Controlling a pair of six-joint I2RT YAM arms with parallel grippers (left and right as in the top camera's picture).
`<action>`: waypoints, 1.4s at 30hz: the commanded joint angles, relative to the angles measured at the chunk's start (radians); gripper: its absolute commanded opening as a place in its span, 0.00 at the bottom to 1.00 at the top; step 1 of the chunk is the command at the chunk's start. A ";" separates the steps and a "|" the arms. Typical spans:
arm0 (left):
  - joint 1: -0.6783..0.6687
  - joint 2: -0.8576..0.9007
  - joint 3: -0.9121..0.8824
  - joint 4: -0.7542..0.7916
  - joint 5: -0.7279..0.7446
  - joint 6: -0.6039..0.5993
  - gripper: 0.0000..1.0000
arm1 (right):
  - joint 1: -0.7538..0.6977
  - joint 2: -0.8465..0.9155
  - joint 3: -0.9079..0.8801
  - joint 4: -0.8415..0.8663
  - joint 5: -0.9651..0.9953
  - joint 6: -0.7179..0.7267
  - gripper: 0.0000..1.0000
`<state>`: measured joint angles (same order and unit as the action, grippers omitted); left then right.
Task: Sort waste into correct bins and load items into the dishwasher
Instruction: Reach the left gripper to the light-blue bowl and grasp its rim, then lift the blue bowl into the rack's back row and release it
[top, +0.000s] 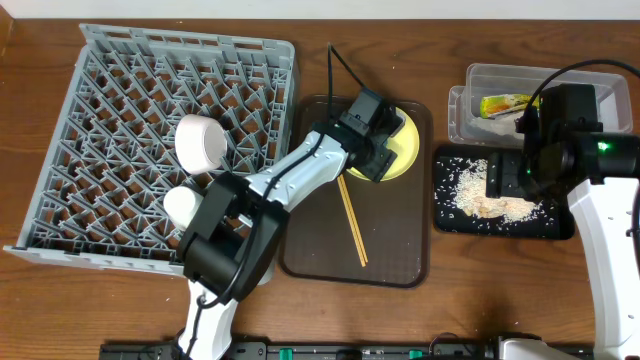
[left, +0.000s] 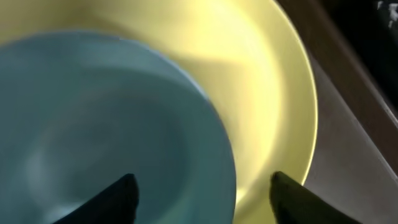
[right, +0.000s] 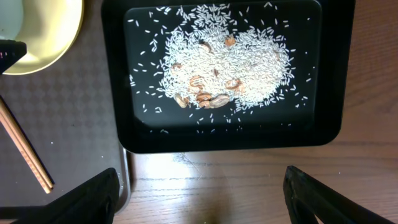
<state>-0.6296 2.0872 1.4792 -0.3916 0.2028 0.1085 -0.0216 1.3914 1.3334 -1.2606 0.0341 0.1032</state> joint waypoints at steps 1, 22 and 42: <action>-0.004 0.008 0.011 -0.014 -0.010 0.003 0.53 | -0.018 -0.013 0.017 -0.002 0.010 0.016 0.82; -0.007 0.009 -0.056 -0.021 -0.039 -0.002 0.23 | -0.018 -0.013 0.017 -0.012 0.010 0.016 0.82; 0.003 -0.233 -0.054 -0.036 0.103 -0.077 0.06 | -0.018 -0.013 0.017 -0.012 0.010 0.015 0.82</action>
<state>-0.6342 1.9732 1.4292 -0.4232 0.2386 0.0486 -0.0216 1.3914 1.3334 -1.2709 0.0345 0.1032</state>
